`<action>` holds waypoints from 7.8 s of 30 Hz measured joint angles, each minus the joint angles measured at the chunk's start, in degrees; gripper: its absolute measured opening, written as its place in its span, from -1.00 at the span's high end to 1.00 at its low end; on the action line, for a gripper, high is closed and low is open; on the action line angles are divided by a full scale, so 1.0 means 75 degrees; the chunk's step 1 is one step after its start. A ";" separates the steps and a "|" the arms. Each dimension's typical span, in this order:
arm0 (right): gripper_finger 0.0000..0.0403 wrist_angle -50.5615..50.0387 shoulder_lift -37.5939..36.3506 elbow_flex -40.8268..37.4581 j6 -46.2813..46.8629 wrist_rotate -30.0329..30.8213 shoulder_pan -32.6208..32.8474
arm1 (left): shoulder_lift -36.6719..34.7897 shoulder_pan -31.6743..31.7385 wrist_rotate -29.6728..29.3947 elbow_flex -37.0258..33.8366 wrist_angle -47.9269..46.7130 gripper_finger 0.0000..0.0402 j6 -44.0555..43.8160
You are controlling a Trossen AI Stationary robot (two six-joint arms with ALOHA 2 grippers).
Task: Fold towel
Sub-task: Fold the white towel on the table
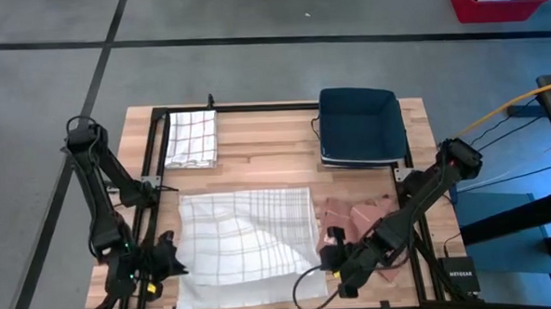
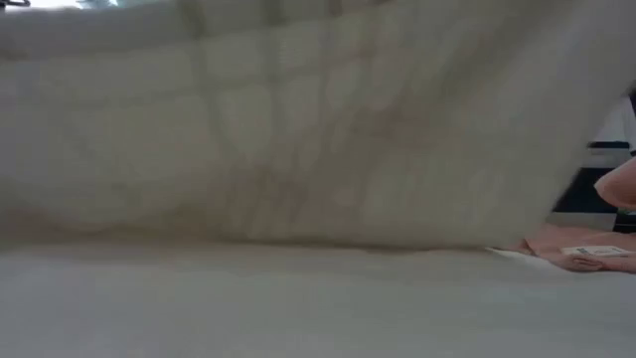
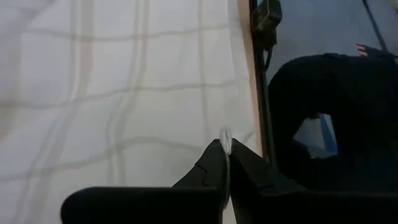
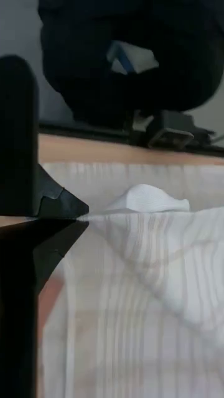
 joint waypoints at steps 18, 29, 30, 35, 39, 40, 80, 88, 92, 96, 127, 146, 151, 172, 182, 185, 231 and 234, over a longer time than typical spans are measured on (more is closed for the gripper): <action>0.98 0.1004 0.1198 0.0075 0.0948 -0.1379 0.0703 | 0.1011 -0.0373 0.0063 0.0003 0.1386 1.00 -0.0320; 0.97 0.1120 0.2060 0.0070 0.1272 -0.2252 0.0703 | 0.2343 -0.0260 0.0172 0.0000 0.2523 1.00 -0.0240; 0.97 0.1118 0.2081 0.0070 0.1285 -0.2263 0.0703 | 0.2453 -0.0260 0.0177 0.0000 0.2577 1.00 -0.0245; 0.96 0.1021 0.2092 0.0070 0.1505 -0.2280 0.0703 | 0.2711 -0.0251 0.0178 0.0000 0.2584 0.93 -0.0582; 0.80 0.1004 0.2092 0.0070 0.1660 -0.2108 0.0703 | 0.2778 -0.0248 0.0180 0.0000 0.2565 0.81 -0.0998; 0.74 0.1004 0.2092 0.0072 0.1722 -0.2068 0.0703 | 0.2782 -0.0248 0.0175 0.0000 0.2531 0.76 -0.1171; 0.17 0.0380 0.1146 -0.1352 -0.1374 0.0901 -0.2374 | 0.0868 0.2450 0.0103 -0.2482 0.0003 0.09 -0.3611; 0.18 -0.0121 0.1082 -0.1940 -0.2643 -0.0222 -0.3581 | 0.0844 0.2446 0.0099 -0.2695 0.0037 0.10 -0.3599; 0.18 -0.0482 0.1081 -0.1990 -0.2888 -0.0439 -0.3822 | 0.0634 0.2453 0.0357 -0.2487 -0.0937 0.10 -0.4004; 0.18 -0.0242 0.1072 -0.2031 -0.3141 -0.0598 -0.3812 | 0.0087 0.2514 0.0594 -0.1895 -0.2570 0.09 -0.3897; 0.18 0.0147 0.1320 -0.1853 -0.3462 -0.0474 -0.3395 | -0.1086 0.4832 0.2017 -0.2553 -0.2861 0.10 -0.1947; 0.18 -0.0602 0.1253 -0.1912 -0.3243 0.0371 -0.2378 | -0.0782 0.5889 0.1515 -0.2081 -0.2835 0.10 -0.1386; 0.18 -0.0305 0.1232 -0.1912 -0.3298 0.0403 -0.2389 | -0.0852 0.5903 0.1694 -0.1976 -0.2834 0.10 -0.0766; 0.18 0.0834 0.0705 -0.1591 -0.3537 0.0467 -0.2392 | -0.0852 0.6074 0.1855 -0.2655 -0.1878 0.87 -0.0200; 0.18 0.6385 0.1345 -0.1536 -0.4914 0.0608 -0.3109 | -0.1122 0.5992 0.1711 -0.1941 -0.1857 0.98 0.0184; 0.18 0.7842 0.1810 -0.1533 -0.4923 0.0322 -0.3630 | -0.1239 0.5924 0.1651 -0.1825 -0.1823 0.97 0.0218; 0.85 0.4350 0.5508 0.2847 -0.4768 -0.2686 -0.5400 | -0.2630 0.5869 -0.0130 -0.1912 -0.3153 0.94 -0.2819; 0.77 0.4509 0.5522 0.2838 -0.4506 -0.2489 -0.5397 | -0.2627 0.5875 0.0023 -0.1915 -0.2975 0.91 -0.2442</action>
